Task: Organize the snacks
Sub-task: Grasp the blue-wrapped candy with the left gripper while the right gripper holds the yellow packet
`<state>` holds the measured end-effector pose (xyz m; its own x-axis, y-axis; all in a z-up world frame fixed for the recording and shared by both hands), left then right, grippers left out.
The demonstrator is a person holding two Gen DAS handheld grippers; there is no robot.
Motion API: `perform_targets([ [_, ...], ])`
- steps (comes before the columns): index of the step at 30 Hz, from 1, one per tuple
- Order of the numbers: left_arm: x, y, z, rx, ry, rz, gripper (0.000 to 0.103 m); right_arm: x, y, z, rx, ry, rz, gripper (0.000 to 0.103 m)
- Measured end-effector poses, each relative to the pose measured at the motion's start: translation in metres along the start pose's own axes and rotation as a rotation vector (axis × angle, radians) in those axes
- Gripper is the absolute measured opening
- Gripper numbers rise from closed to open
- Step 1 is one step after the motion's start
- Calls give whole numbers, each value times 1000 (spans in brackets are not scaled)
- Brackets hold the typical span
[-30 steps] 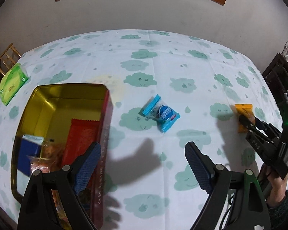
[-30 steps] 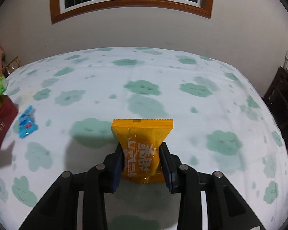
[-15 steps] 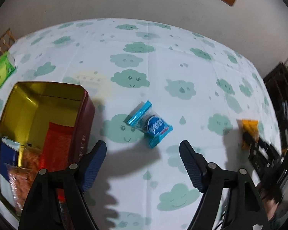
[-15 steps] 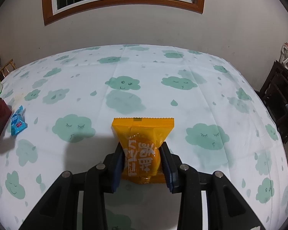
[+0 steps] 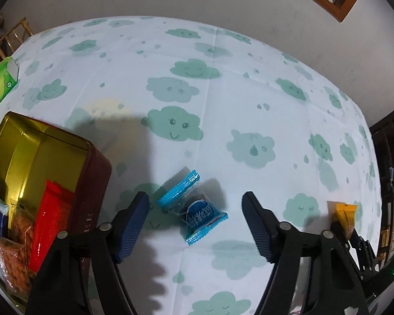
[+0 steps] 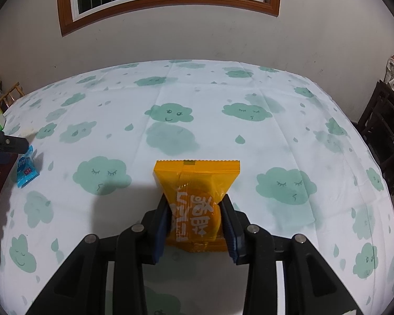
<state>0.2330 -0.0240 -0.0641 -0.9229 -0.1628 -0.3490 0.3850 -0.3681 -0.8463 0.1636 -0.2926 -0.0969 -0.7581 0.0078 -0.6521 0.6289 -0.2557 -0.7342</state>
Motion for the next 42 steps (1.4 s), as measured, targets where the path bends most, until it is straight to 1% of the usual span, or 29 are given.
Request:
perform_targets([
  [2,1,4,-1,8,-5,-15,62,0,0,1,-4,3,-1,38],
  [8,8,6,-10,-11,1,-42,56,0,0,1,-6,3,-1,38],
  [12,11,4,-18,-26,-4,-36,55,0,0,1,-4,2,-1,38],
  [13,11,3,-20,-23,-12,-31,53,0,0,1,-5,3,-1,38],
  [14,11,2,-20,-18,-19,-31,50,0,0,1,-5,3,-1,38],
  [15,12,1,-21,-15,-27,-35,49,0,0,1,-5,3,-1,38],
  [17,13,-2,-19,-5,-20,-35,49,0,0,1,-5,3,-2,38],
  [19,12,-5,-17,-5,-10,-30,52,0,0,1,-5,3,-2,38],
  [21,9,-6,-17,5,-26,-22,57,0,0,1,-5,3,-2,38],
  [24,2,-2,-18,1,-56,-12,58,0,0,1,-6,4,-2,38],
  [28,0,6,-17,-15,-61,-19,55,0,0,0,-6,4,-2,38],
  [34,1,11,-19,-26,-63,-26,44,0,0,0,-6,4,-1,38],
  [36,1,11,-19,-36,-55,-30,37,0,0,0,-6,4,-1,38],
  [39,2,11,-20,-42,-38,-31,30,0,0,1,-6,4,-2,38],
  [42,3,9,-22,-40,-27,-30,27,0,0,1,-6,4,-2,38],
])
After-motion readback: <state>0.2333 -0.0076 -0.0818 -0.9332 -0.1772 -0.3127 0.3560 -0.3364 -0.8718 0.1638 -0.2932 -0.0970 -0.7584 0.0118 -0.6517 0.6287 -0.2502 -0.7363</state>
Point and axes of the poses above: each gripper's, at about its wrist camera, not at the fingertips, and y roughly the way its jaws point, z to its right, x to its underside, the point moved 3 cm from there along y, roughly the way its jaws point, and after that the axes turned 14 degrees about x, right-handed, at the moved point
